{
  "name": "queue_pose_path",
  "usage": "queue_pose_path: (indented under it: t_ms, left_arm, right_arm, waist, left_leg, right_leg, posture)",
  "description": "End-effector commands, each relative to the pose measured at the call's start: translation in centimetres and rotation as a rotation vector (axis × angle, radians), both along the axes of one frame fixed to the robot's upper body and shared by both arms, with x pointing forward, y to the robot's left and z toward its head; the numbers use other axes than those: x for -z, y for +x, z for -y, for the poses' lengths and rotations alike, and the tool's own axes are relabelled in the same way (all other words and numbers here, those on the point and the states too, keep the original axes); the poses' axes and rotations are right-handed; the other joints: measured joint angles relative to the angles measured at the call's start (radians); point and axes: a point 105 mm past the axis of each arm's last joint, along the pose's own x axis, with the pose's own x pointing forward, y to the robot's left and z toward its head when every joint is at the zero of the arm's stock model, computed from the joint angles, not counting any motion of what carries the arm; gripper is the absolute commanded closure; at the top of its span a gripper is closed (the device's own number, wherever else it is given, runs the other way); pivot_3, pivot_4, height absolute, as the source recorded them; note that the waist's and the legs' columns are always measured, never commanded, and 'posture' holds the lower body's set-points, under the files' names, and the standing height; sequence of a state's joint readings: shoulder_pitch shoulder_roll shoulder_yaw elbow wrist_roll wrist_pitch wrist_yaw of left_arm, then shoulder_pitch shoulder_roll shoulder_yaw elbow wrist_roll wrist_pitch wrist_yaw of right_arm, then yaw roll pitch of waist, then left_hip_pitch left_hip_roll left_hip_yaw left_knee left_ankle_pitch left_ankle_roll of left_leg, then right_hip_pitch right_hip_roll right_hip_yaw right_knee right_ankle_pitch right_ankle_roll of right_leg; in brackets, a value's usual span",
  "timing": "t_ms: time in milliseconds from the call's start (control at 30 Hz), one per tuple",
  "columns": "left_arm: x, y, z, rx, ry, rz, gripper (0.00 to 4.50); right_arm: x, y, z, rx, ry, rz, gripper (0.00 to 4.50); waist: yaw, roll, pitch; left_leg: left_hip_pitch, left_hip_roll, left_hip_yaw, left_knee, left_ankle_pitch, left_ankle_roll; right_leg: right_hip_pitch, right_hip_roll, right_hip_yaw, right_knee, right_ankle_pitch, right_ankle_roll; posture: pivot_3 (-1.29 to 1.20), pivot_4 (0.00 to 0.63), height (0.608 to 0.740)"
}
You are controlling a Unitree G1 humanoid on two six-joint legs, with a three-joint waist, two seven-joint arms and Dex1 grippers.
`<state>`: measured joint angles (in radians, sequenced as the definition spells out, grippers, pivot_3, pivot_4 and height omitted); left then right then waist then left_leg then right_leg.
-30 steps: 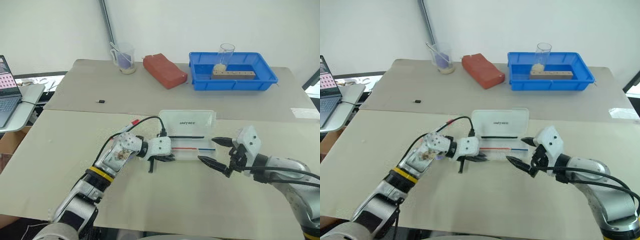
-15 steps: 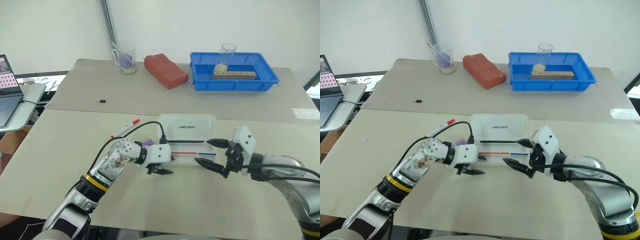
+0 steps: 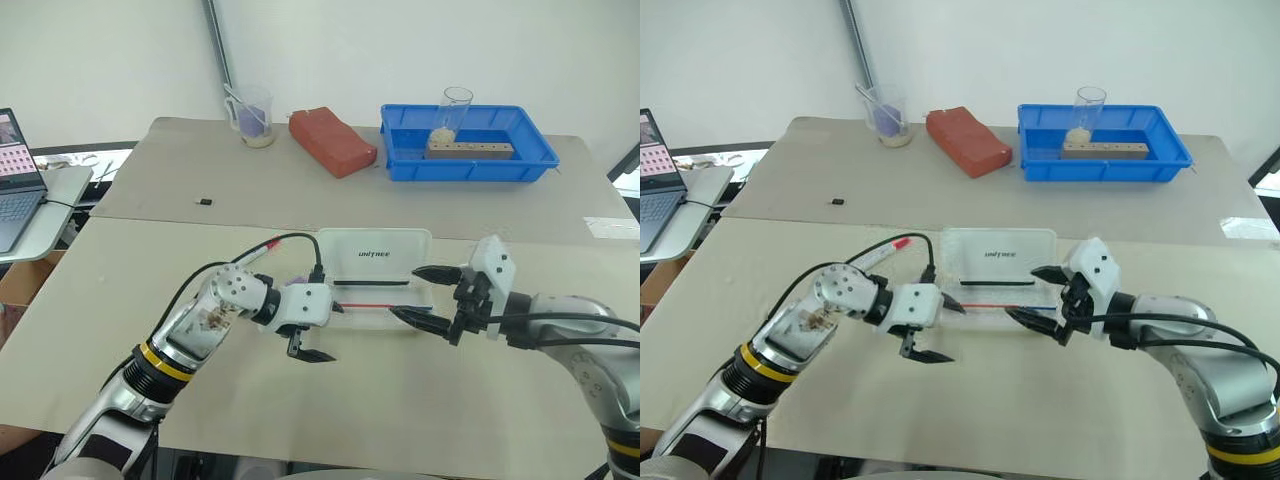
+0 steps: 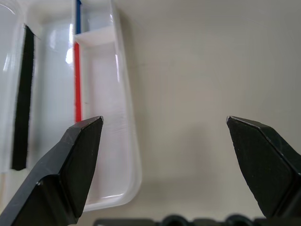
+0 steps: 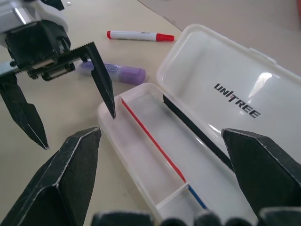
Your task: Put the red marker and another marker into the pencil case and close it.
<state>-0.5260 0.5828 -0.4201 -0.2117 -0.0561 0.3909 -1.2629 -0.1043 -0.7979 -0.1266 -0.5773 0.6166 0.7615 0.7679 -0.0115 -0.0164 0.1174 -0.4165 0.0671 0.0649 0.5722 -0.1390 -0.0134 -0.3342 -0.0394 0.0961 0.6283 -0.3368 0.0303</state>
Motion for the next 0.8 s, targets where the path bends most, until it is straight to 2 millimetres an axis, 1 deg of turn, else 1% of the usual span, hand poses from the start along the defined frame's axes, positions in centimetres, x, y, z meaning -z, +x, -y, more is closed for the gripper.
queue_pose_path:
  t_ms: [33, 100, 133, 200, 233, 300, 333, 400, 467, 533, 600, 667, 767, 800]
  left_arm:
    - [-4.8, 2.6, -0.9, -0.149, -0.138, 0.067, 0.03]
    - [-6.9, 4.6, -2.4, -0.298, -0.248, 0.058, 0.03]
    - [-7.7, 6.2, -4.2, -0.412, -0.297, 0.075, 0.03]
    - [-7.9, 8.3, -7.4, -0.588, -0.334, 0.118, 0.03]
    - [-7.8, 8.8, -8.3, -0.636, -0.337, 0.132, 0.03]
    - [-5.8, 9.8, -11.9, -0.772, -0.3, 0.133, 0.03]
    - [-4.9, 10.0, -13.4, -0.82, -0.291, 0.12, 0.03]
    - [-3.8, 10.2, -15.1, -0.875, -0.285, 0.104, 0.03]
    - [-2.7, 10.3, -16.0, -0.91, -0.293, 0.066, 0.03]
    - [-1.1, 10.3, -16.4, -0.913, -0.273, 0.025, 0.03]
    - [0.4, 10.3, -16.6, -0.921, -0.254, -0.024, 0.03]
    - [1.4, 10.5, -16.9, -0.931, -0.244, -0.048, 0.03]
    - [2.1, 10.8, -17.1, -0.935, -0.252, -0.071, 0.85]
    - [2.2, 10.8, -16.9, -0.921, -0.25, -0.076, 1.27]
  right_arm:
    - [-1.8, -0.3, -0.8, -0.04, 0.016, 0.056, 0.0]
    - [-2.3, -0.3, -1.5, -0.066, 0.018, 0.069, 0.0]
    - [-3.1, -0.1, -2.4, -0.093, 0.033, 0.083, 0.0]
    - [-4.1, 0.2, -3.7, -0.139, 0.043, 0.105, 0.0]
    - [-4.3, 0.3, -4.1, -0.15, 0.04, 0.112, 0.0]
    - [-5.4, 0.8, -5.6, -0.194, 0.067, 0.14, 0.0]
    - [-5.9, 0.8, -6.4, -0.217, 0.079, 0.15, 0.0]
    - [-6.5, 0.9, -7.4, -0.254, 0.084, 0.166, 0.0]
    - [-7.0, 0.9, -8.2, -0.284, 0.086, 0.181, 0.0]
    - [-7.6, 0.9, -9.2, -0.318, 0.099, 0.19, 0.0]
    - [-7.9, 0.9, -9.8, -0.335, 0.105, 0.2, 0.0]
    - [-8.2, 1.0, -10.0, -0.338, 0.114, 0.203, 0.0]
    - [-8.3, 1.0, -10.1, -0.34, 0.119, 0.208, 0.0]
    - [-8.4, 1.0, -10.1, -0.341, 0.118, 0.209, 0.0]
  waist:
    - [-0.001, 0.0, 0.0]
    - [-0.003, 0.0, 0.0]
    - [-0.005, 0.0, 0.0]
    - [-0.021, 0.001, 0.0]
    - [-0.024, 0.001, 0.0]
    - [-0.029, 0.002, -0.001]
    - [-0.032, 0.004, -0.002]
    - [-0.029, 0.004, -0.002]
    - [-0.019, 0.002, 0.0]
    - [-0.003, 0.0, 0.0]
    - [0.002, 0.0, 0.0]
    - [0.005, 0.0, 0.0]
    - [0.007, -0.001, -0.001]
    - [0.007, -0.001, -0.001]
  left_leg:
    - [0.0, 0.0, 0.0, 0.0, 0.0, 0.0]
    - [0.0, 0.0, 0.0, 0.0, 0.0, 0.0]
    - [0.0, 0.0, -0.001, 0.0, 0.001, 0.001]
    - [0.001, 0.0, -0.002, 0.0, 0.001, 0.001]
    - [0.001, 0.0, -0.005, 0.0, 0.001, 0.001]
    - [0.001, 0.001, -0.008, -0.001, 0.001, 0.001]
    - [0.002, 0.002, -0.008, -0.001, 0.001, 0.001]
    - [0.002, 0.002, -0.008, -0.002, 0.0, 0.001]
    - [0.001, 0.002, -0.008, -0.002, 0.0, 0.001]
    - [0.001, 0.002, -0.007, -0.001, 0.001, 0.001]
    - [0.001, 0.001, -0.005, -0.001, 0.0, 0.001]
    - [0.001, 0.001, -0.003, -0.001, 0.0, 0.001]
    - [0.0, 0.001, -0.003, -0.001, 0.0, 0.001]
    - [0.0, 0.0, -0.003, -0.001, 0.0, 0.001]
  right_leg:
    - [0.0, 0.0, 0.0, 0.0, 0.0, 0.0]
    - [0.0, 0.0, 0.0, 0.001, -0.001, 0.002]
    - [0.0, 0.0, 0.0, 0.001, -0.001, 0.002]
    - [-0.001, 0.002, 0.001, 0.001, -0.002, 0.003]
    - [0.0, 0.004, 0.002, 0.002, -0.001, 0.003]
    - [0.0, 0.006, 0.001, 0.002, -0.001, 0.002]
    - [-0.001, 0.007, 0.002, 0.002, -0.001, 0.001]
    - [-0.002, 0.008, 0.002, 0.003, 0.0, -0.001]
    - [-0.002, 0.008, 0.001, 0.003, 0.0, -0.002]
    - [-0.006, 0.006, 0.0, 0.003, 0.0, -0.002]
    - [-0.006, 0.003, -0.001, 0.003, 0.001, -0.003]
    - [-0.006, -0.001, -0.002, 0.003, 0.001, -0.003]
    - [-0.007, -0.002, -0.002, 0.003, 0.001, -0.004]
    - [-0.007, -0.001, -0.002, 0.004, 0.001, -0.004]
  posture:
    - [0.0, 0.15, 0.74]
    - [0.0, 0.15, 0.74]
    - [0.0, 0.15, 0.74]
    - [0.0, 0.15, 0.74]
    - [0.0, 0.15, 0.74]
    - [0.0, 0.15, 0.74]
    - [0.0, 0.15, 0.74]
    - [0.0, 0.15, 0.74]
    - [0.0, 0.15, 0.74]
    - [0.0, 0.15, 0.74]
    - [0.0, 0.15, 0.74]
    - [0.0, 0.15, 0.74]
    - [0.0, 0.15, 0.74]
    - [0.0, 0.15, 0.74]
